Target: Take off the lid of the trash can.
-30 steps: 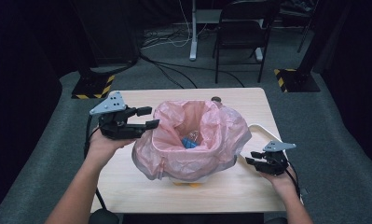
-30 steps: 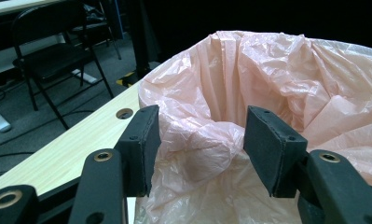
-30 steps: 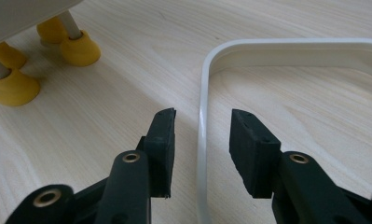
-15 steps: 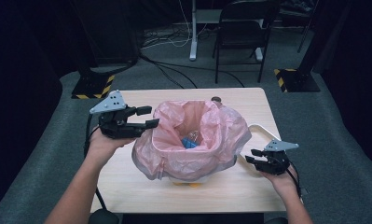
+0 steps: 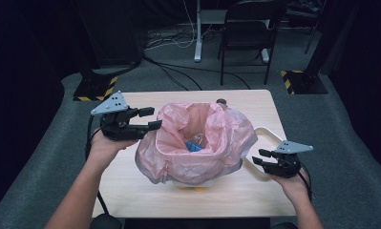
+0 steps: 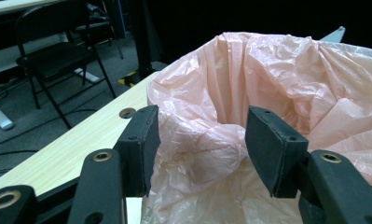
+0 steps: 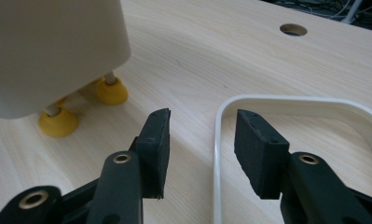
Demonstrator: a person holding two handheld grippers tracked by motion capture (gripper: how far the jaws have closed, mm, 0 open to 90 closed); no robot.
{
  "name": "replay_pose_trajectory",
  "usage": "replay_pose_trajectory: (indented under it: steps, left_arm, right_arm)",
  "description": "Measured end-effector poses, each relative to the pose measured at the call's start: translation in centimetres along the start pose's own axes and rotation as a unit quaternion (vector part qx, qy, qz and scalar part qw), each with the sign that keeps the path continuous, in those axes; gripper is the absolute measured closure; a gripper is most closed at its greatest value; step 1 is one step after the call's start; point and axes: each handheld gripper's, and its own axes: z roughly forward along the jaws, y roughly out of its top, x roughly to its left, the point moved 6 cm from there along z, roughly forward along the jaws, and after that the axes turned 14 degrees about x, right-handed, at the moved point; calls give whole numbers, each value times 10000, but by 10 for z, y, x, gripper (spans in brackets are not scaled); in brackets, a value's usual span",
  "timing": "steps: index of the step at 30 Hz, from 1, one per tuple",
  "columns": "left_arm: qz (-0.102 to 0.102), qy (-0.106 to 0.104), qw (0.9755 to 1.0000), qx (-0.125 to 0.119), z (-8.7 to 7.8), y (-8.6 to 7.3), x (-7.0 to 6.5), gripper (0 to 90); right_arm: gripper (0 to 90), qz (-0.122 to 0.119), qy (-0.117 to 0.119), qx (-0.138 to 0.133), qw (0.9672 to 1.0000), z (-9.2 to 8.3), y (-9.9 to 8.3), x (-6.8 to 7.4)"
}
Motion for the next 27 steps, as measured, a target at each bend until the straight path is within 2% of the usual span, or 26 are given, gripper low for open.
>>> replay_pose_trajectory:
  steps: [11, 16, 27]
  left_arm:
    - [-18, 17, 10000, -7, -1, 0, 2, 450]
    - [-21, 20, 10000, -8, -1, 0, 2, 449]
    - [-43, 36, 10000, -15, -1, 2, 4, 448]
  right_arm:
    - [536, -158, 187, -246, 9994, -21, 18, 13]
    - [528, -200, 404, -416, 9981, -33, 27, 20]
    - [521, -530, 534, -547, 9957, -58, 45, 42]
